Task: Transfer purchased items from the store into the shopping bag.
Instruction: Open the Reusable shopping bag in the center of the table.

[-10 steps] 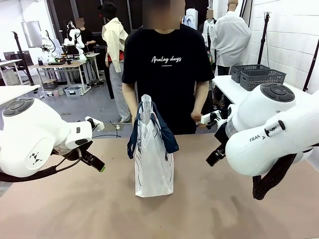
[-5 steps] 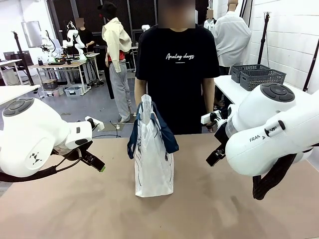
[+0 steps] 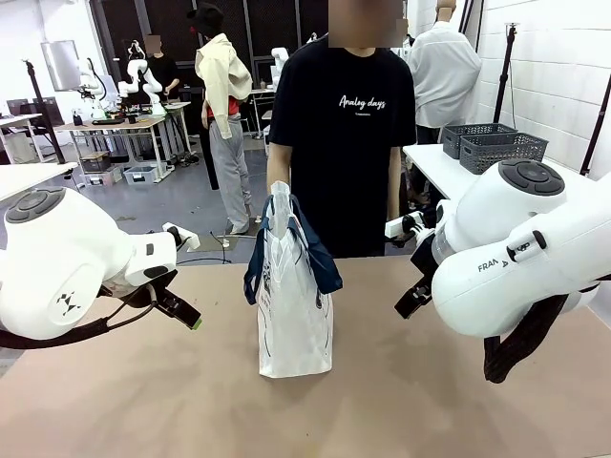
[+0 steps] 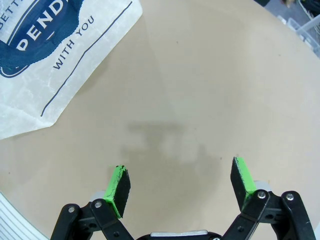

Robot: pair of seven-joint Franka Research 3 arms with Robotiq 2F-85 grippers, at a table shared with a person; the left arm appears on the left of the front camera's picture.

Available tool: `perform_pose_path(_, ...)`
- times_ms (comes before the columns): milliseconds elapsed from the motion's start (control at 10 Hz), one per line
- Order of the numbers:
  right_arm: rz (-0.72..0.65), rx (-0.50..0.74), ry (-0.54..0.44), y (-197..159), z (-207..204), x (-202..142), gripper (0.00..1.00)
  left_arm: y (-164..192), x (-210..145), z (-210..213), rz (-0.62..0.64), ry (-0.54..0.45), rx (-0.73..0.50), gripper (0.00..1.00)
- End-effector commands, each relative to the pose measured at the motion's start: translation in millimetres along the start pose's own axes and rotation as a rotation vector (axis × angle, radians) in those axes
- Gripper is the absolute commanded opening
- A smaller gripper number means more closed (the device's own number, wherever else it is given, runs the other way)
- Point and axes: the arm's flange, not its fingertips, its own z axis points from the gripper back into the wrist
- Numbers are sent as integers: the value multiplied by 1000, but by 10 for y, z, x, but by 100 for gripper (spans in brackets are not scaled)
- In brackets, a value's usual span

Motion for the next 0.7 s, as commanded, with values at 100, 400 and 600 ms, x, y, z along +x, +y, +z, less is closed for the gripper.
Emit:
perform_pose_path(100, 0, 0, 0, -1, 0, 0, 100, 14, -4, 1, 3, 0, 0, 100)
perform_pose_path(400, 0, 0, 0, -1, 0, 0, 100, 14, -4, 1, 3, 0, 0, 100)
perform_pose_path(600, 0, 0, 0, -1, 0, 0, 100, 14, -4, 1, 3, 0, 0, 100)
